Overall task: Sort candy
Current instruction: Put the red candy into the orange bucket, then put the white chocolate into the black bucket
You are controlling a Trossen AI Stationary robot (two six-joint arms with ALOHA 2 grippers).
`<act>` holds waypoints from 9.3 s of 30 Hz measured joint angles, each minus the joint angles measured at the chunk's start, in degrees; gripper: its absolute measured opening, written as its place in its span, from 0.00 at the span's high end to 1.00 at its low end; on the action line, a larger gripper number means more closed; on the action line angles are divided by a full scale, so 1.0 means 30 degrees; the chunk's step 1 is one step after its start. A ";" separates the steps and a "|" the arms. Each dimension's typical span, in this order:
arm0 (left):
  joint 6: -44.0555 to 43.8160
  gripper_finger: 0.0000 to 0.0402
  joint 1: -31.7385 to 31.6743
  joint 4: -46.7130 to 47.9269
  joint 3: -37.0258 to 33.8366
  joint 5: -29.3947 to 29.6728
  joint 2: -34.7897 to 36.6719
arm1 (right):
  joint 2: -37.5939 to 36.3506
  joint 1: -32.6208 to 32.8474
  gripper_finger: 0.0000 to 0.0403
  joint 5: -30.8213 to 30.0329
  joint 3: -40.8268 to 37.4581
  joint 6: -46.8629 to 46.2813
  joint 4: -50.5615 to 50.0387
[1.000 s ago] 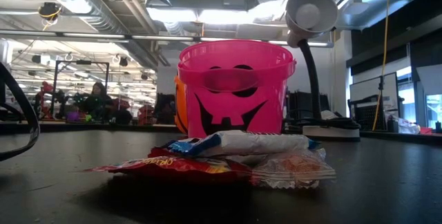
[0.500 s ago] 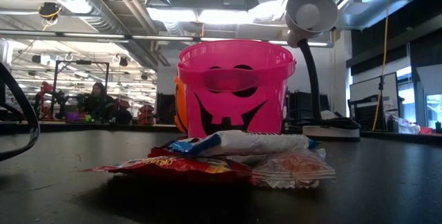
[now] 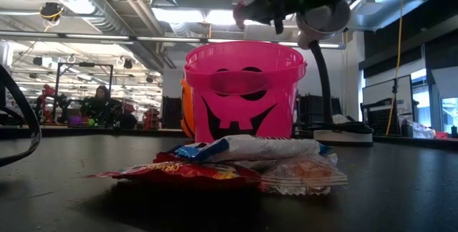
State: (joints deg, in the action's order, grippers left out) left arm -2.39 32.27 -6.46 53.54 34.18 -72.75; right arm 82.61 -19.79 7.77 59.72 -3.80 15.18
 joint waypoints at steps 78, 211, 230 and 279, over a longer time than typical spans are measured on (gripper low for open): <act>0.0472 0.58 0.0146 0.0489 0.0000 -0.0723 -0.0007 | 0.1245 2.5595 0.30 -0.2207 -0.4397 -2.6161 -1.9357; 1.2964 0.97 -0.2469 -0.9479 -0.0007 -0.8461 -0.6302 | 0.2943 1.7625 0.85 -0.9005 0.5588 -0.7619 -1.1826; 1.1795 1.00 0.0100 -0.6813 0.0000 -0.4190 -0.5284 | 0.2950 1.8175 0.78 -0.7708 0.9342 -0.7169 -1.6463; -0.2174 0.60 0.4754 0.8678 0.3672 -0.1632 0.1220 | 0.2965 2.1090 0.70 -0.4297 0.6843 -1.3872 -2.5836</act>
State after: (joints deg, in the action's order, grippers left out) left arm -8.91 46.53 19.58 64.55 29.28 -69.09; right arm 91.50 43.48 -5.12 80.25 -45.41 -62.32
